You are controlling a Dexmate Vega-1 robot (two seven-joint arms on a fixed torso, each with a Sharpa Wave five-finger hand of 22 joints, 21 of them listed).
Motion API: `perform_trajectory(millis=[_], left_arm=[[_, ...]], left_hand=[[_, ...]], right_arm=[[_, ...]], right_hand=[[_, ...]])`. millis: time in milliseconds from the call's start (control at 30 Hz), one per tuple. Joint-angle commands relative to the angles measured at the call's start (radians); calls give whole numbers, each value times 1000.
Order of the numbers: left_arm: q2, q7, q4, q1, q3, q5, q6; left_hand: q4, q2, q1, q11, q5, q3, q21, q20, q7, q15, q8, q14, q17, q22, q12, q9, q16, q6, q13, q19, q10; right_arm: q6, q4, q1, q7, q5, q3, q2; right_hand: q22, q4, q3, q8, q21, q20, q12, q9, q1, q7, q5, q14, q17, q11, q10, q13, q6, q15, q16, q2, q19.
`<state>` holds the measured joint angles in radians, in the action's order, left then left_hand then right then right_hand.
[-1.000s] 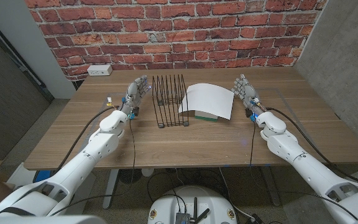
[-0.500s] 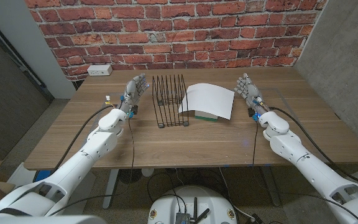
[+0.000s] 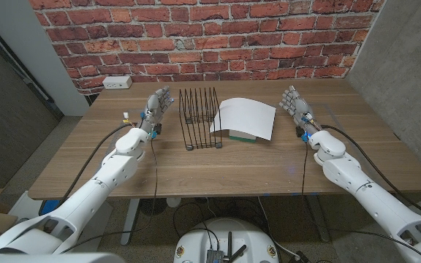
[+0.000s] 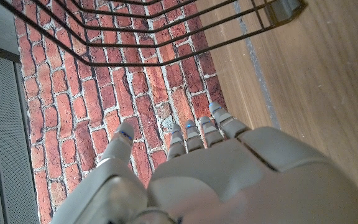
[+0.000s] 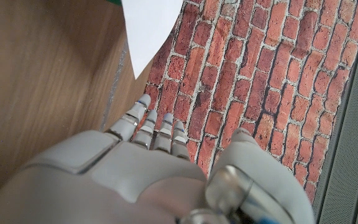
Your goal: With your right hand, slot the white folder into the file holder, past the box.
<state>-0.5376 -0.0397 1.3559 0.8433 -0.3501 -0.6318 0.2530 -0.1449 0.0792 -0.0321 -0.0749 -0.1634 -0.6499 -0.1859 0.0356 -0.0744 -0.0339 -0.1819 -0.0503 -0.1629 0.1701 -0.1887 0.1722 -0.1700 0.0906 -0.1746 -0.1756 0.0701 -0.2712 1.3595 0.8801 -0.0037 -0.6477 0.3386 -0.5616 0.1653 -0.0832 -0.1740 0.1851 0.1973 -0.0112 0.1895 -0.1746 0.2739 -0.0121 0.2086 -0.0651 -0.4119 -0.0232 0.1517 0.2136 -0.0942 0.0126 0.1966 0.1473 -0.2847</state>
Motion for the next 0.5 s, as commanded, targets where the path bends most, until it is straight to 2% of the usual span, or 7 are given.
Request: perform_trajectory(millis=[33, 233, 500], left_arm=[[-25, -12, 33, 18, 10, 2, -17], [-26, -6, 28, 15, 10, 2, -15], [-20, 7, 8, 8, 9, 0, -4]], left_hand=[[-7, 23, -9, 0, -7, -4, -7, 83, -1, -75, -3, -6, -1, 2, -6, 3, -5, 12, -2, -8, 4], [-8, 23, -9, -1, -7, -4, -7, 82, -2, -75, -3, -7, -1, 2, -5, 3, -5, 12, -2, -7, 3], [-9, 22, -10, -3, -7, -5, -6, 82, -3, -75, -3, -7, -1, 2, -5, 3, -5, 12, -2, -6, 4]], right_arm=[[57, 88, 49, -41, -20, -21, -36], [92, 133, 74, -72, -38, -34, -48], [170, 214, 110, -111, -64, -54, -88]], right_hand=[[3, 8, 0, -1, 8, -4, 5, -4, -1, 12, 0, -20, 4, 0, 14, -2, 2, 7, 9, -19, -18], [4, 14, 4, 0, 13, -22, 6, -4, -7, 24, -2, -46, 15, 0, 19, -7, 5, 19, 16, -34, -44], [6, 42, 4, 8, 25, -41, 16, -7, 1, 59, -3, -91, 38, -46, 50, -11, -11, 50, 24, -52, -106]])
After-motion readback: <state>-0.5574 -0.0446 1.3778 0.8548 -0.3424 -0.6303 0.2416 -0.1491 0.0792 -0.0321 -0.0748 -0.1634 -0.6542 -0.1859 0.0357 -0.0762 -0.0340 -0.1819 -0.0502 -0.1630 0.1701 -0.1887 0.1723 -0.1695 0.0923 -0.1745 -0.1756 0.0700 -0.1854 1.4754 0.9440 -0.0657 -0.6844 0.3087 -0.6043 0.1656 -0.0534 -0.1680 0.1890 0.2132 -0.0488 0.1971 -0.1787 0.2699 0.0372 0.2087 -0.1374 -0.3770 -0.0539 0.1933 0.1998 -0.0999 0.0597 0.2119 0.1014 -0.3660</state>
